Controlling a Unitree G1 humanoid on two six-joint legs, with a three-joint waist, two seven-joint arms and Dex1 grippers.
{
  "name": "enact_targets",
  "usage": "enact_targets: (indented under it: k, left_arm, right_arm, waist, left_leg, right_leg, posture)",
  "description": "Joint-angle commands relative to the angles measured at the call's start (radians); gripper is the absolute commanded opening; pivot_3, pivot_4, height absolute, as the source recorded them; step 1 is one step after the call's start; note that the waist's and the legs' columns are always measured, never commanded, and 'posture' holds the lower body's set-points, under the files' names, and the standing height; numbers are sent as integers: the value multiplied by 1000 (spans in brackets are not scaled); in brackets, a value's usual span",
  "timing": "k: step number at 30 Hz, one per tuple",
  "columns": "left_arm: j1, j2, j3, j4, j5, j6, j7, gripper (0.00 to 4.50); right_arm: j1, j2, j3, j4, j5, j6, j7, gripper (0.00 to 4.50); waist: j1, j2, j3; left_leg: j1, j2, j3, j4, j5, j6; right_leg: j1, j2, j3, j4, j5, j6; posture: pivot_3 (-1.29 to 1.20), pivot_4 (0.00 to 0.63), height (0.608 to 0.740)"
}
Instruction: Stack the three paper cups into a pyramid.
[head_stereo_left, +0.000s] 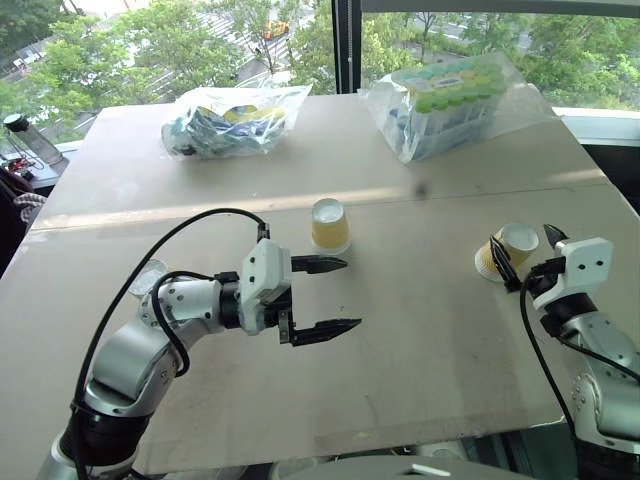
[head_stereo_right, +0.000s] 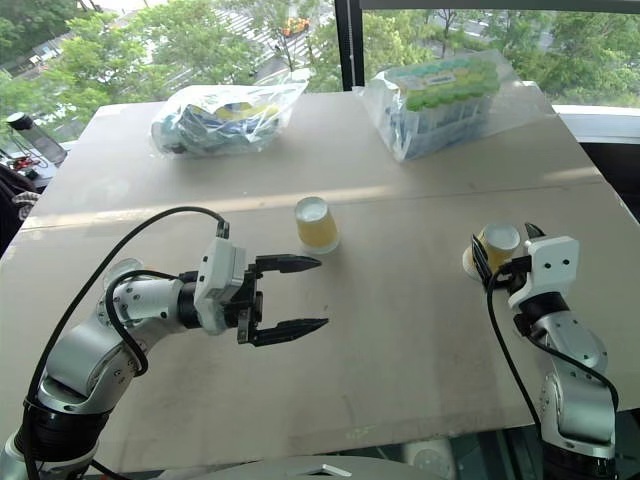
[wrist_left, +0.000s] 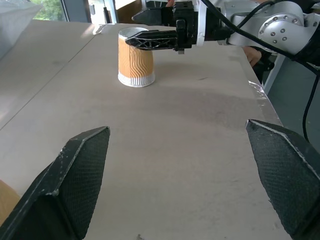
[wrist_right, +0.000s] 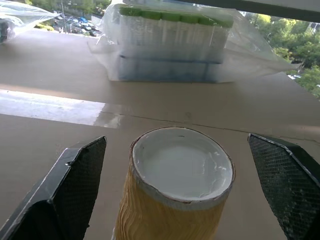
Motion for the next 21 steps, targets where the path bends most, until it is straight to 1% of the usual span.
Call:
enact_targets:
  k: [1, 4, 5, 7, 8, 9, 10, 11, 16, 21]
  left_arm:
    - [-17, 6, 3, -19, -6, 3, -6, 4500]
    - [-24, 3, 2, -21, -7, 7, -4, 4500]
    - [-27, 1, 2, -21, -8, 7, -3, 4500]
    - [-28, -9, 7, -22, -17, 8, 3, 4500]
    - [-26, -13, 11, -25, -24, 12, 8, 4500]
    - [-21, -15, 15, -29, -29, 18, 14, 4500]
    - [-13, -16, 21, -34, -32, 24, 23, 4500]
    - [-1, -19, 28, -39, -37, 30, 34, 4500]
    - [80, -43, 77, -56, -25, 37, 124, 4500]
    - [175, -125, 106, -78, 48, 46, 323, 4500]
  right_arm:
    - [-6, 7, -32, 12, 55, 19, -17, 4479]
    - [-8, 10, -34, 18, 92, 30, -16, 4479]
    - [-11, 11, -35, 21, 104, 32, -16, 4239]
    - [-14, 7, -33, 24, 116, 32, -15, 3613]
    - [-15, 4, -29, 26, 123, 32, -11, 3111]
    - [-14, 2, -25, 26, 131, 35, -7, 2860]
    - [-16, 0, -20, 27, 136, 40, -5, 2312]
    - [-18, -3, -15, 30, 137, 41, -2, 2157]
    - [-60, -27, 45, 48, 128, 42, 28, 2147]
    - [-183, -18, 152, 116, 124, 64, 61, 2147]
  waist:
    - [2, 0, 0]
    - [2, 0, 0]
    - [2, 0, 0]
    - [2, 0, 0]
    - [1, 0, 0]
    - [1, 0, 0]
    - [1, 0, 0]
    - [0, 0, 0]
    - [-4, 0, 0]
    - [-1, 0, 0]
  left_leg:
    - [0, 0, 0, 0, 0, 0]
    - [0, 0, 0, 0, 0, 0]
    - [0, 0, 0, 0, 0, 0]
    - [0, 0, 0, 0, 0, 0]
    - [0, 0, 0, 0, 0, 0]
    - [0, 0, 0, 0, 0, 0]
    - [0, 0, 0, 0, 0, 0]
    - [0, 0, 0, 0, 0, 0]
    - [0, 0, 0, 0, 0, 0]
    - [0, 0, 0, 0, 0, 0]
  right_leg:
    - [0, 0, 0, 0, 0, 0]
    - [0, 0, 0, -1, 0, 0]
    - [0, 0, 0, -1, 0, 0]
    - [0, 0, 0, 0, 0, 0]
    - [0, 0, 0, 0, 0, 0]
    - [0, 0, 0, 0, 0, 0]
    - [0, 0, 0, 0, 0, 0]
    - [0, 0, 0, 0, 0, 0]
    - [0, 0, 0, 0, 0, 0]
    - [0, 0, 1, 1, 0, 0]
  posture:
    - [0, 150, 740]
    - [0, 150, 740]
    - [0, 150, 740]
    - [0, 150, 740]
    - [0, 150, 740]
    - [0, 150, 740]
    - [0, 150, 740]
    - [0, 150, 740]
    - [0, 150, 740]
    - [0, 150, 740]
